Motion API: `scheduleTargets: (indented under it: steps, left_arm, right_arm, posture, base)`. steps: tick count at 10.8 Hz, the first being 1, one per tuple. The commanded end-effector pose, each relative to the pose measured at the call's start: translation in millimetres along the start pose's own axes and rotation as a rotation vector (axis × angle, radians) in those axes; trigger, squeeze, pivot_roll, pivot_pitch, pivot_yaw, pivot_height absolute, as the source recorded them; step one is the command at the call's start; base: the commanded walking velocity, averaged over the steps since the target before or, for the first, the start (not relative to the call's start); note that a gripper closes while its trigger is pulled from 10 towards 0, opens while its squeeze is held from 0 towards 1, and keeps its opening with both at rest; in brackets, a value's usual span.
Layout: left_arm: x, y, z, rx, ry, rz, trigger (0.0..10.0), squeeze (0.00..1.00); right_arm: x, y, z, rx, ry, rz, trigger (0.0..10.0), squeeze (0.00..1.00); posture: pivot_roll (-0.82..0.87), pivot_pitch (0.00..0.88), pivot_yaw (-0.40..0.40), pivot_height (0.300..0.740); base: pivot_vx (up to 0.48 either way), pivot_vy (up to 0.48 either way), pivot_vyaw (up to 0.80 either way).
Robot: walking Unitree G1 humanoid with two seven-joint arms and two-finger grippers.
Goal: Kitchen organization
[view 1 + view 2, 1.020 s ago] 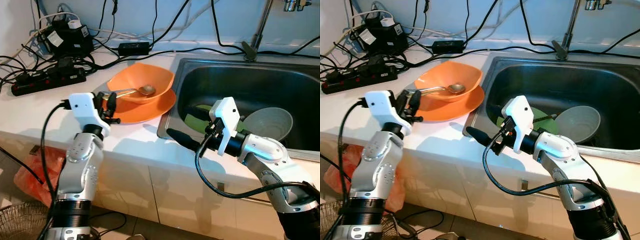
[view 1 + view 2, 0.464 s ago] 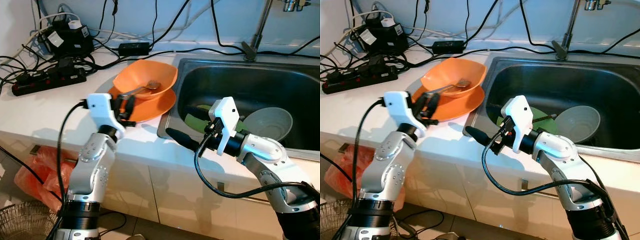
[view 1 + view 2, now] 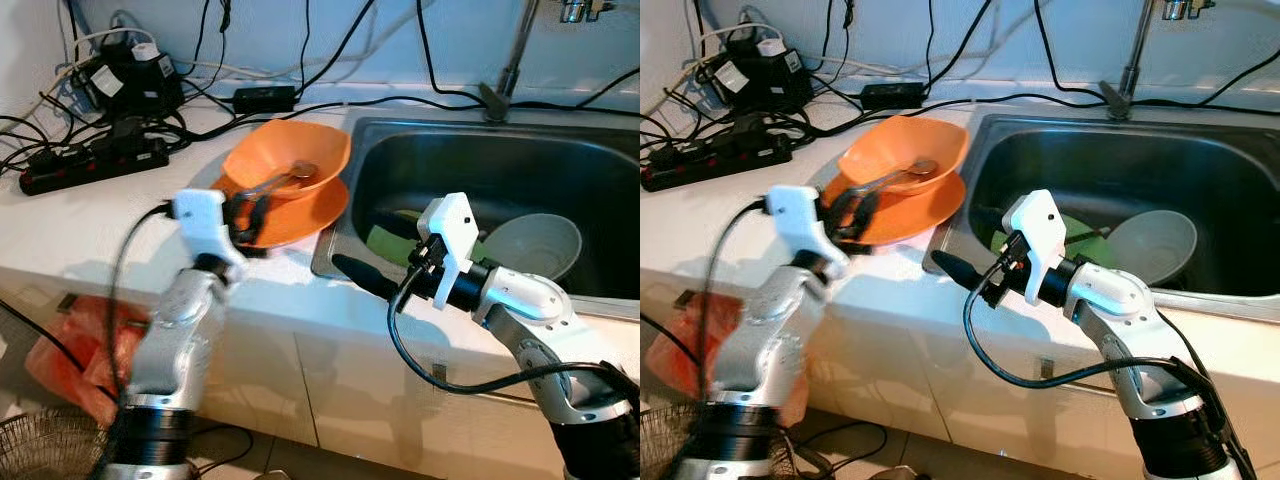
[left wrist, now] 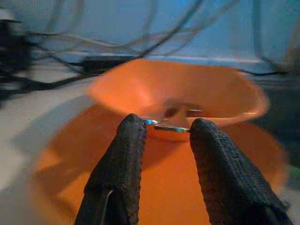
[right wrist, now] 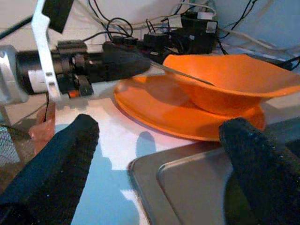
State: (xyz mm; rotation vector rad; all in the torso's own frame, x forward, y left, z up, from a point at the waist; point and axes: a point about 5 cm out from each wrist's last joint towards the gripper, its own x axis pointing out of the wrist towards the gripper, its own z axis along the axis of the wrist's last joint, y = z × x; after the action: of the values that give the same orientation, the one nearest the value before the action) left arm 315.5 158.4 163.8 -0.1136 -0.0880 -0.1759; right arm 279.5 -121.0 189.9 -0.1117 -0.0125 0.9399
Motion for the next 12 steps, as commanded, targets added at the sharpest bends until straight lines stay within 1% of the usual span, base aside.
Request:
scheduleTargets:
  steps: [1,2,4,5,9,10,12]
  left_arm:
    - [-1.1,14.5,1,0.028,-0.004,0.063,10.0,0.0]
    - [-1.0,29.8,4,0.065,-0.005,0.114,10.0,0.0]
    - [-0.1,37.2,8,0.074,-0.014,0.136,10.0,0.0]
    - [1.4,34.1,9,0.067,-0.022,0.123,10.0,0.0]
    - [5.6,8.1,4,0.014,-0.018,0.01,10.0,0.0]
    - [7.2,4.4,3,0.003,-0.015,-0.004,10.0,0.0]
    - [10.7,-7.0,8,-0.015,-0.033,-0.05,10.0,0.0]
  right_arm:
    - [2.3,-0.9,7,-0.027,-0.021,0.0,10.0,0.0]
    - [2.8,-1.4,7,-0.028,-0.023,0.001,10.0,0.0]
    - [3.4,-1.2,6,-0.028,-0.024,-0.001,10.0,0.0]
    - [3.3,-0.9,6,-0.027,-0.024,-0.002,10.0,0.0]
    - [4.1,-1.0,5,-0.024,-0.025,-0.005,10.0,0.0]
    - [4.6,-1.2,5,-0.024,-0.026,-0.005,10.0,0.0]
    - [4.5,3.4,5,-0.014,-0.021,0.022,10.0,0.0]
  posture:
    - [0.11,0.032,0.108,0.74]
    - [0.11,0.032,0.108,0.74]
    - [0.12,0.028,0.11,0.74]
    - [0.11,0.027,0.112,0.74]
    - [0.12,0.035,0.108,0.74]
    - [0.12,0.034,0.108,0.74]
    - [0.12,0.034,0.109,0.74]
  base:
    - [0.0,0.0,0.0]
    - [0.0,0.0,0.0]
    - [0.0,0.0,0.0]
    - [0.0,0.0,0.0]
    - [0.0,0.0,0.0]
    - [0.0,0.0,0.0]
    - [0.0,0.0,0.0]
